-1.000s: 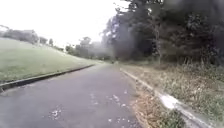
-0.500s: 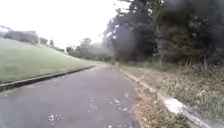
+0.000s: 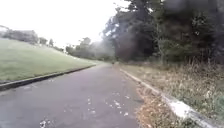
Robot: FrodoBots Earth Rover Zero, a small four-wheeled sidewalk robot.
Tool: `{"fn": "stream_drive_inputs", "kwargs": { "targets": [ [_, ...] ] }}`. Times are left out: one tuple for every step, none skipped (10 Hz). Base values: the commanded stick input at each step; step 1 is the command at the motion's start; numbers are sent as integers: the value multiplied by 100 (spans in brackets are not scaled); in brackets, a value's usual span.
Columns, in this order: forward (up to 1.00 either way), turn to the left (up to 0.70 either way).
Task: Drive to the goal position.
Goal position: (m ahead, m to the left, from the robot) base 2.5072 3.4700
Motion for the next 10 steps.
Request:
{"fn": "stream_drive_inputs", "kwargs": {
  "targets": [
    [0,-45],
    [0,-45],
    [0,-45],
    [0,-45],
    [0,-45],
    [0,-45],
    [0,-45],
    [0,-45],
    [0,-45],
    [0,-45]
  ]
}}
